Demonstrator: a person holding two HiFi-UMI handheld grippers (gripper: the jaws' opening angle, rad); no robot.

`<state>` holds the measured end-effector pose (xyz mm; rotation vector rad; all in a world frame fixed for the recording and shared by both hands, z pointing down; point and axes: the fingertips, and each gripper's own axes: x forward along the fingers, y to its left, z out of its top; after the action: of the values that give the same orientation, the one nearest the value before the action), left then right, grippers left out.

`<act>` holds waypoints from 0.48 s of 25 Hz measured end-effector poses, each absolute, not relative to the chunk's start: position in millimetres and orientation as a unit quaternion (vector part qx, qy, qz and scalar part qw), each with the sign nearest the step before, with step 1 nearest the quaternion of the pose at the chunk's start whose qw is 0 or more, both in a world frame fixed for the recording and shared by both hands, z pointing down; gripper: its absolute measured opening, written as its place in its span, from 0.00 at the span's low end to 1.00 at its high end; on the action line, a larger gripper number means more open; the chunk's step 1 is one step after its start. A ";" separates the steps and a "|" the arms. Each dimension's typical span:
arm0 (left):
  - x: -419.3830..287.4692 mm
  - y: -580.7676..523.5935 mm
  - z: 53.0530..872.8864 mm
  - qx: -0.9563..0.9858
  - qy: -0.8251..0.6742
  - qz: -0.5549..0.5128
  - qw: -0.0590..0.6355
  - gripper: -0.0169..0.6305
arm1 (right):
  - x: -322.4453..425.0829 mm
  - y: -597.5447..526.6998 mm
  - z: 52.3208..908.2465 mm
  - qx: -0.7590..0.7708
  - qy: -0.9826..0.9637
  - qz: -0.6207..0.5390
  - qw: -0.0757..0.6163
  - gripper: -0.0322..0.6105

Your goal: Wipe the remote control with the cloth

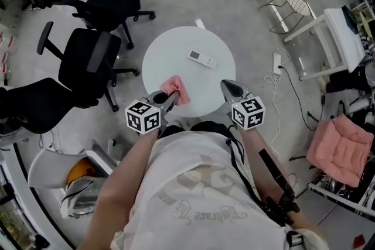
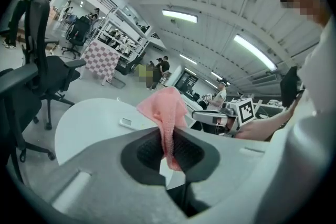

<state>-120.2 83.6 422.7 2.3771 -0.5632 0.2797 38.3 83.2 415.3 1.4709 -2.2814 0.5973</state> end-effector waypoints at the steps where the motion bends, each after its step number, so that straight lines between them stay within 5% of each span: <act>1: -118.4 88.4 418.9 0.914 -0.209 0.108 0.329 0.06 | 38.5 90.8 411.5 0.524 -0.807 0.209 0.171 0.06; 12: -94.2 131.4 406.9 0.932 -0.159 0.120 0.302 0.06 | 46.0 156.2 402.7 0.545 -0.802 0.205 0.133 0.06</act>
<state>-94.2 131.4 406.9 2.4715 -0.4222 0.3175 46.0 156.2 402.7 1.5808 -2.3257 0.5953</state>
